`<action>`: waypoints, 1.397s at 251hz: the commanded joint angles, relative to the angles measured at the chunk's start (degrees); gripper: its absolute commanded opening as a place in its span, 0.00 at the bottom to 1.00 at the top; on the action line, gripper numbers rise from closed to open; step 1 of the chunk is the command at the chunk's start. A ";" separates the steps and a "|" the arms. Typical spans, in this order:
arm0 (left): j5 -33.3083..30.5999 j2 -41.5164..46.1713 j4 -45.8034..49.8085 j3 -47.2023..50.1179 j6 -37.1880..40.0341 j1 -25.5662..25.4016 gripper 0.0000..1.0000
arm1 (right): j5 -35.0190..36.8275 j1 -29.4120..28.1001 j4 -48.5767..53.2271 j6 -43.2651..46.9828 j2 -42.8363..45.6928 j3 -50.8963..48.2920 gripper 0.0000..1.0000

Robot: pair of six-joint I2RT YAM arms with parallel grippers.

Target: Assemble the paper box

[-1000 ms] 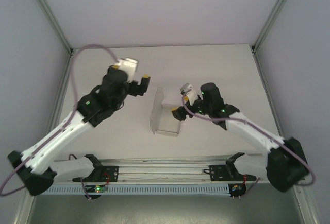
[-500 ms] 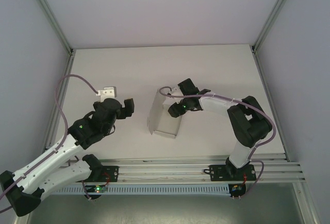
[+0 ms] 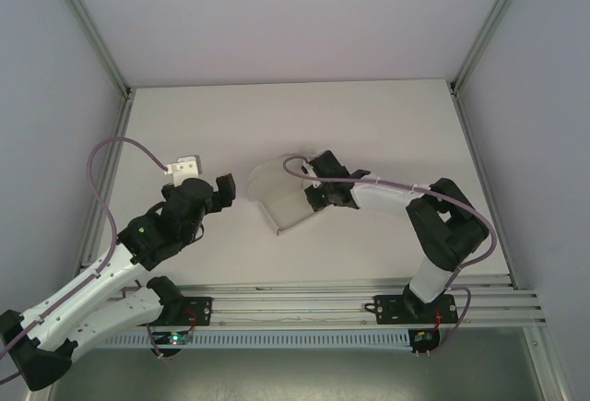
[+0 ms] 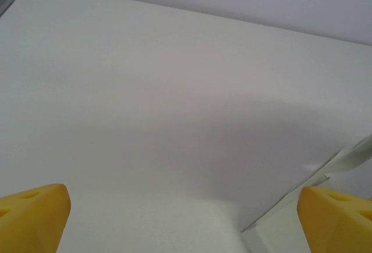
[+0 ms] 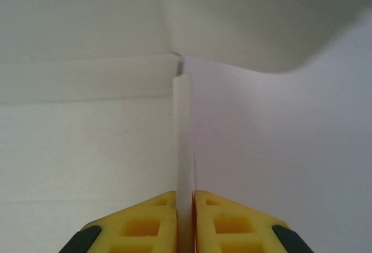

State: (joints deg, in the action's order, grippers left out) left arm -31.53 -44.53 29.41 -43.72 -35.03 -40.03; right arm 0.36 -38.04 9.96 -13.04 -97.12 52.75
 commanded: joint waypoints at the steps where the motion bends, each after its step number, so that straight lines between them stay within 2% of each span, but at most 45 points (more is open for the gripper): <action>1: -1.74 -0.20 -1.05 0.59 -1.00 0.29 1.00 | 10.05 -2.55 -1.09 -12.77 1.73 -2.26 0.15; 30: 0.51 -1.40 -2.02 0.32 -0.21 0.30 1.00 | 17.99 -6.21 0.65 -18.72 3.02 -2.59 0.18; 60: 3.05 -3.16 -3.04 -0.07 1.49 0.30 1.00 | 18.45 -7.28 0.14 -22.99 5.09 -3.34 0.20; 69: 4.04 -3.71 -4.25 0.15 2.85 0.30 1.00 | 18.42 -7.61 -0.19 -23.35 5.98 -3.91 0.25; 81: 5.95 -4.38 -7.15 1.10 6.23 0.36 1.00 | 19.30 -7.98 -0.63 -23.42 7.31 -4.82 0.40; 100: 11.44 -5.50 -12.94 3.37 11.61 1.11 1.00 | 20.91 -8.19 -1.52 -22.31 10.35 -6.26 0.43; 129: 28.62 -7.91 -19.18 5.76 16.59 6.49 1.00 | 20.63 -7.56 -6.58 -14.31 16.99 -9.26 0.59; 149: 36.53 -11.43 -22.27 5.77 17.77 10.76 1.00 | 18.39 -5.63 -12.22 -5.05 21.42 -11.59 0.80; 162: 40.86 -14.62 -24.05 5.05 19.14 13.53 1.00 | 11.53 -3.16 -16.32 3.07 23.65 -13.03 0.97; 165: 41.79 -15.40 -24.23 4.81 19.65 14.10 1.00 | 9.38 -2.41 -17.03 4.76 24.11 -13.21 0.98; 197: 53.50 -23.43 -25.26 1.21 27.32 17.85 0.99 | -13.16 6.15 -22.85 17.56 24.31 -12.95 0.98; 222: 56.59 -27.77 -22.10 -2.11 32.67 18.24 0.90 | -21.48 10.14 -17.68 21.58 19.98 -6.99 0.98; 233: 55.65 -29.20 -20.47 -3.16 34.50 18.23 0.86 | -22.14 10.60 -14.48 22.90 17.57 -4.07 0.98; 252: 52.96 -31.14 -18.60 -4.63 36.71 18.23 0.79 | -22.55 10.50 -7.42 25.16 13.48 1.26 0.92; 277: 50.93 -33.25 -17.23 -5.96 37.91 18.23 0.66 | -22.80 10.57 -3.02 26.32 9.08 5.24 0.73; 302: 50.58 -34.77 -15.61 -7.13 38.60 18.28 0.52 | -20.05 10.64 -1.06 25.08 7.16 6.58 0.55; 340: 49.53 -35.86 -13.59 -8.28 39.71 18.15 0.41 | -18.48 10.64 -0.54 25.58 7.52 5.61 0.51; 350: 49.37 -35.90 -13.37 -8.39 39.92 18.15 0.37 | -18.57 10.63 -0.29 25.74 7.36 5.72 0.46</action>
State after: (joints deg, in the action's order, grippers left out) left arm 19.03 -80.07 12.75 -50.15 2.28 -22.37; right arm -18.39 -27.51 7.05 11.14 -89.84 58.11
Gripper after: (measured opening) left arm 0.405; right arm 0.502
